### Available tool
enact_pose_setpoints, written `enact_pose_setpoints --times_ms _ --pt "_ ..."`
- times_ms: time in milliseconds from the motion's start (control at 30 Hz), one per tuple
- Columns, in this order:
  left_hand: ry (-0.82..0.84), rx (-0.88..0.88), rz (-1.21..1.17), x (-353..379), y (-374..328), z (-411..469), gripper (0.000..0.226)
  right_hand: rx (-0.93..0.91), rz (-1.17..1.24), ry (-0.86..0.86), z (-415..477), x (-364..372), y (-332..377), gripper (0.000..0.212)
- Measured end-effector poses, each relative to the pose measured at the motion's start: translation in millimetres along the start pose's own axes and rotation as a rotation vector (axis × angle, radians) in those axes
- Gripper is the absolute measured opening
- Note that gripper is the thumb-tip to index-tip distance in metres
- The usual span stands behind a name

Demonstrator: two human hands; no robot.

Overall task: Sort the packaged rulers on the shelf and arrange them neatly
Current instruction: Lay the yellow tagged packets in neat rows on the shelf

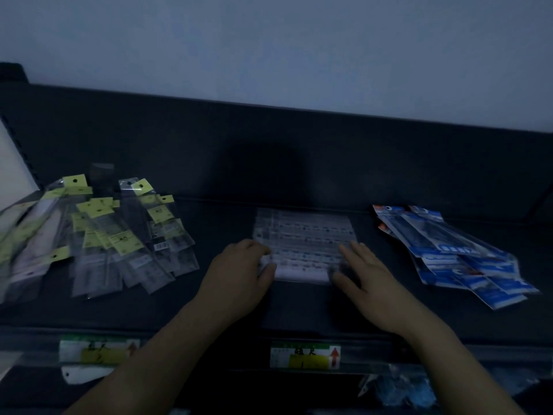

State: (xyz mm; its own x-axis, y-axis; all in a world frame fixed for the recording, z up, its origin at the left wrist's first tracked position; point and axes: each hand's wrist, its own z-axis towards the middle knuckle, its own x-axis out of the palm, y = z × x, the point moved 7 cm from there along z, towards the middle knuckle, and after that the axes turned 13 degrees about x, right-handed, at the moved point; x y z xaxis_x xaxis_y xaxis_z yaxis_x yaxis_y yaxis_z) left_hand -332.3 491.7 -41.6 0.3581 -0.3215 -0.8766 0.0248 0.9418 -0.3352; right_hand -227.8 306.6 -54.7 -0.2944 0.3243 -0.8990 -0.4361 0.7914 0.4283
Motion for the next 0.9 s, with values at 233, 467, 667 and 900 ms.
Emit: enact_pose_setpoints --times_ms 233,467,667,900 --pt "-0.177 -0.046 0.065 -44.7 24.5 -19.2 0.038 -0.147 -0.022 -0.107 4.3 6.3 89.1 0.059" --pt "-0.312 -0.192 0.094 -115.6 109.6 -66.9 0.026 -0.240 0.046 -0.050 18.1 50.1 198.4 0.051" --pt "-0.340 -0.352 0.104 -170.0 191.0 -108.1 0.030 -0.212 0.131 0.115 21.4 102.7 287.6 0.036" --pt "-0.259 -0.362 -0.033 -179.3 246.2 -119.8 0.023 -0.083 0.146 0.103 38.5 119.7 307.7 0.016"
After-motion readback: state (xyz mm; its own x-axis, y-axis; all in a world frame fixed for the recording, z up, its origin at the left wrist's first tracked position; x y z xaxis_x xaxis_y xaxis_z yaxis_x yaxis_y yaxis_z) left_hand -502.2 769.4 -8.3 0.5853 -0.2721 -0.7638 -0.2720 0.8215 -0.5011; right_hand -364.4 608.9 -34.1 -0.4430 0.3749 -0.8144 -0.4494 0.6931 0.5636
